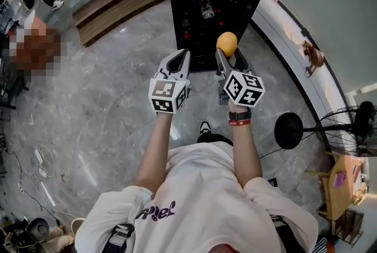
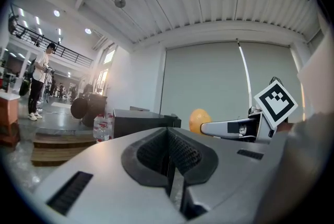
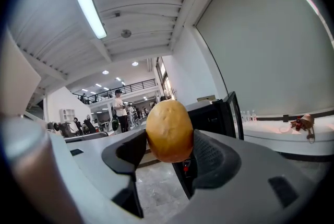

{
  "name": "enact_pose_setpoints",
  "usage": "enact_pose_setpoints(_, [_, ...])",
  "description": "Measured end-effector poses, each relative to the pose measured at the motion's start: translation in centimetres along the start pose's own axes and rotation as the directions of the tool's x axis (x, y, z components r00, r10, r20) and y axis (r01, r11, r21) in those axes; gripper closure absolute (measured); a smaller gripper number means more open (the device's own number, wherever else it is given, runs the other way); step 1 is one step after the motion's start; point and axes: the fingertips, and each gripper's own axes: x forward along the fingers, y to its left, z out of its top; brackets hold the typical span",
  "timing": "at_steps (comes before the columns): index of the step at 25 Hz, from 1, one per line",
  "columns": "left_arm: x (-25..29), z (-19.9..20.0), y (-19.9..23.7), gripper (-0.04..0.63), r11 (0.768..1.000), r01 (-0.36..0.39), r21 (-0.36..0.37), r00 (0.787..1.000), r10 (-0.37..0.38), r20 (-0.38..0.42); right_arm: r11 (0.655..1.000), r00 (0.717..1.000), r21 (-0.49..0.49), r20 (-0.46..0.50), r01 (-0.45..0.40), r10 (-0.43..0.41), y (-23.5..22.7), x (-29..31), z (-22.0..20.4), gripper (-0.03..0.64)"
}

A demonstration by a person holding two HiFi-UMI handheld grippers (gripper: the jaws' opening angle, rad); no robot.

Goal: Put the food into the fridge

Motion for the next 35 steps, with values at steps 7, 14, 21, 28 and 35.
enact_pose_setpoints(7, [2.8,0.7,1.6,0.577,0.997,-0.068,0.028,0.998,0.068,-0.012,0.998,0.997,0.025,-0.031,-0.065,0.065,-1.1,4.0,0.7,0.324])
enact_pose_setpoints(14, [5.7,0.2,2.5,0.577,0.992,-0.125,0.023,0.992,0.126,-0.019,0.99,0.986,0.018,-0.083,-0.14,0.142,-2.2,7.5,0.3,0.324])
enact_pose_setpoints(21, [9.3,-0.5,2.2,0.577,0.991,-0.133,0.007,0.991,0.133,0.013,0.989,0.984,-0.005,-0.097,-0.15,0.149,-4.9,10.1,0.0,0.324])
enact_pose_setpoints(28, [11.9,-1.8,3.2,0.577,0.987,-0.16,-0.013,0.987,0.16,0.005,0.983,0.98,-0.029,-0.092,-0.179,0.176,-5.8,12.9,0.4,0.324])
enact_pose_setpoints(35, [14.8,-4.1,6.3,0.578,0.99,-0.138,-0.014,0.99,0.138,0.007,0.983,0.981,-0.041,-0.092,-0.177,0.173,-6.1,16.9,-1.9,0.325])
